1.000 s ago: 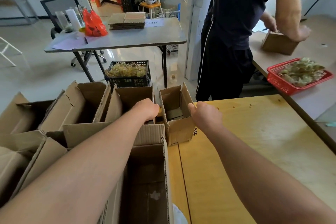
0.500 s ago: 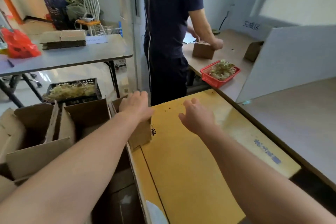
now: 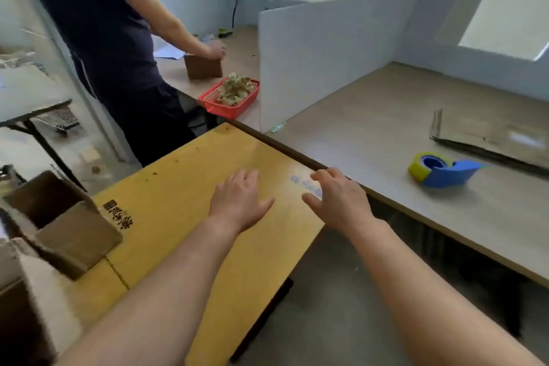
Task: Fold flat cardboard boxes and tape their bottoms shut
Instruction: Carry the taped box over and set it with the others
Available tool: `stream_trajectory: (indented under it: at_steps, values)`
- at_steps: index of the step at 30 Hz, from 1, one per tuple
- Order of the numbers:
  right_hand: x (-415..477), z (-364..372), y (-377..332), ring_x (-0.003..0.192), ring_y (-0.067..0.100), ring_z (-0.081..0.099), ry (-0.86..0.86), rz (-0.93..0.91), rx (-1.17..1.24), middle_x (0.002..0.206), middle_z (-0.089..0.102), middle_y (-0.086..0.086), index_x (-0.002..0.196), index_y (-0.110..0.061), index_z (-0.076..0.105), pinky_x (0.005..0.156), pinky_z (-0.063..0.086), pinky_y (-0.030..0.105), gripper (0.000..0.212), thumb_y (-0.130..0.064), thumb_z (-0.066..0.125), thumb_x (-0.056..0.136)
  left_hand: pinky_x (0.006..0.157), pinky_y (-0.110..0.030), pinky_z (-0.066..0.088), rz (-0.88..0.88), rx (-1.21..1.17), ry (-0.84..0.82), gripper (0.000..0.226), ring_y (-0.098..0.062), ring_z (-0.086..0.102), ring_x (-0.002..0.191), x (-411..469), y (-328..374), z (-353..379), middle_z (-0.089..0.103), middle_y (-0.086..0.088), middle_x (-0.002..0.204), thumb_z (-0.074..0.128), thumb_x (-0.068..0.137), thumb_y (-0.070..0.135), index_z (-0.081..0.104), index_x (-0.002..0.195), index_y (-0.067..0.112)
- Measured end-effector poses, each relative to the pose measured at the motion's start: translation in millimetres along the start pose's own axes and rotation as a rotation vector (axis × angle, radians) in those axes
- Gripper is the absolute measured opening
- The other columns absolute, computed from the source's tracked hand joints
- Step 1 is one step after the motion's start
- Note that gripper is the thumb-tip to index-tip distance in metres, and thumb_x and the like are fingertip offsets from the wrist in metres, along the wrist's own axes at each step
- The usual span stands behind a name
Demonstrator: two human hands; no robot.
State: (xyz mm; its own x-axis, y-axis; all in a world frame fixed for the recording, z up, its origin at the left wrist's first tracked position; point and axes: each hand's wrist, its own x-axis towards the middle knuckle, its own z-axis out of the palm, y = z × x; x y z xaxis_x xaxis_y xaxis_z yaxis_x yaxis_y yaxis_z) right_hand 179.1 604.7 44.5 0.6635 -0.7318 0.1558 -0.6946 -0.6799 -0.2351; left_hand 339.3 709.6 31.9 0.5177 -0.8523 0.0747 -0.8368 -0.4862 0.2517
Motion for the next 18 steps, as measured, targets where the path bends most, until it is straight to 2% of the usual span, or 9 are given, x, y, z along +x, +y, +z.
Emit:
stream_trajectory:
  at_steps: [3,7,10,18]
  values:
    - [-28,-13,69,0.108,0.02,0.056,-0.061,0.047,0.009,0.132,0.05,0.001,0.134,-0.023,0.047,0.089,0.044,0.034,0.052,-0.048,0.053,0.089,0.103,-0.038,0.036,0.098,-0.028,-0.057,0.065,-0.023,0.043,0.127,0,66,30,0.045,-0.004,0.14,0.05,0.089,0.055,0.035,0.142,0.02]
    - [-57,-28,152,0.115,0.021,0.052,-0.045,0.126,-0.007,0.131,0.051,0.001,0.134,-0.022,0.047,0.098,0.038,0.037,0.053,-0.048,0.052,0.089,0.105,-0.037,0.034,0.224,-0.052,-0.092,0.062,-0.022,0.042,0.129,13,156,59,0.045,-0.003,0.14,0.051,0.09,0.053,0.037,0.14,0.02]
    - [-70,-41,209,0.112,0.021,0.053,-0.022,0.197,-0.039,0.126,0.053,0.002,0.131,-0.021,0.048,0.096,0.036,0.036,0.049,-0.046,0.051,0.09,0.105,-0.037,0.033,0.296,-0.065,-0.118,0.063,-0.021,0.041,0.129,24,224,79,0.045,-0.003,0.14,0.051,0.09,0.052,0.037,0.141,0.019]
    - [-102,-74,335,0.119,0.022,0.05,0.014,0.402,-0.057,0.133,0.05,0.002,0.135,-0.02,0.046,0.099,0.032,0.035,0.046,-0.039,0.048,0.093,0.103,-0.036,0.034,0.475,-0.079,-0.179,0.062,-0.022,0.042,0.128,43,366,125,0.045,-0.005,0.141,0.051,0.092,0.049,0.036,0.143,0.016]
